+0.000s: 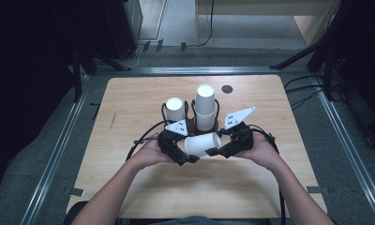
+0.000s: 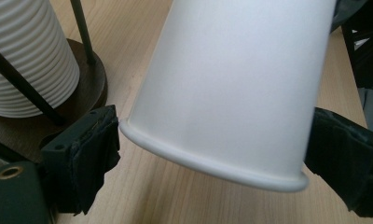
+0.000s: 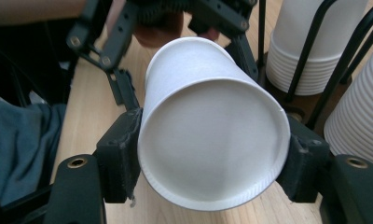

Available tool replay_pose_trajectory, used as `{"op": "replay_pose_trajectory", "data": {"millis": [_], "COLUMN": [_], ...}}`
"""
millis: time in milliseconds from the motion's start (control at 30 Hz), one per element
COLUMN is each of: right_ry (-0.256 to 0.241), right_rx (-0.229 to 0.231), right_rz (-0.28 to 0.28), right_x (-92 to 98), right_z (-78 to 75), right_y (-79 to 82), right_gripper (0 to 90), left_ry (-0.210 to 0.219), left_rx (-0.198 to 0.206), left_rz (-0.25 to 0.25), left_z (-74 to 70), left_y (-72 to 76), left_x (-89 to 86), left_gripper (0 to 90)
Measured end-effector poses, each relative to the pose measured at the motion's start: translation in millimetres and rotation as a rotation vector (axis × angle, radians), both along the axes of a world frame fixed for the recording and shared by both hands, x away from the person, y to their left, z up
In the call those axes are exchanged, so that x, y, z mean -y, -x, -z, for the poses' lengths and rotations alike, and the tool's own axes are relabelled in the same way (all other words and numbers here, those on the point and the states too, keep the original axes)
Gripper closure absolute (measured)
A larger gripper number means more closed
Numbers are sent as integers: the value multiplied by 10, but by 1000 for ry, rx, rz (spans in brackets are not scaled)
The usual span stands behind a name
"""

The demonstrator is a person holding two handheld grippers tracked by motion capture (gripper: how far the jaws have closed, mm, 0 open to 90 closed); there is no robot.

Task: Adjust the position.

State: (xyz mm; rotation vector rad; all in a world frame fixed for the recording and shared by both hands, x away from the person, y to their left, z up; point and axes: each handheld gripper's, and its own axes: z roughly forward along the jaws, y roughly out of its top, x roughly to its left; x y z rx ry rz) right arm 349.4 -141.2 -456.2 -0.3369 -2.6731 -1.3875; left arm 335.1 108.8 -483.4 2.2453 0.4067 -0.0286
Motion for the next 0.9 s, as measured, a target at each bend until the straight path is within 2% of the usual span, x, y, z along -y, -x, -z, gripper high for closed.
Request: {"op": "replay_pose_trajectory", "data": {"millis": [100,133,233,333,500,700,733,867,900], "right_ry": [-37,-48,-60,-73,-78,-59,-47,-26,0], "right_rx": [-15,-21,-30,-43,-49,-41,-29,0,16], "right_rz": [2,3,4,-1,-2,6,17,30,32], "right_x": [19,21,25,20,24,6,-1,-6,-8], "right_z": [-35,-41,-49,-46,-39,-15,-8,1,10], "right_y": [-4,-3,-6,-12,-15,-4,-1,13,22], "right_gripper": [333,334,333,334,337,325,265,242,240], "left_ry": [33,58,69,78,60,31,29,26,22], "left_rx": [6,6,9,18,31,15,15,7,2], "left_rz": [3,2,7,22,35,40,34,25,24], "left_z": [4,-1,-6,-13,-33,-41,-56,-75,-80], "left_y": [-2,-2,3,14,7,-15,-23,-29,-32], "left_x": [-9,-12,-8,-1,-9,-6,-23,-57,-67], "left_gripper": [131,135,142,185,234,268,269,269,269]}}
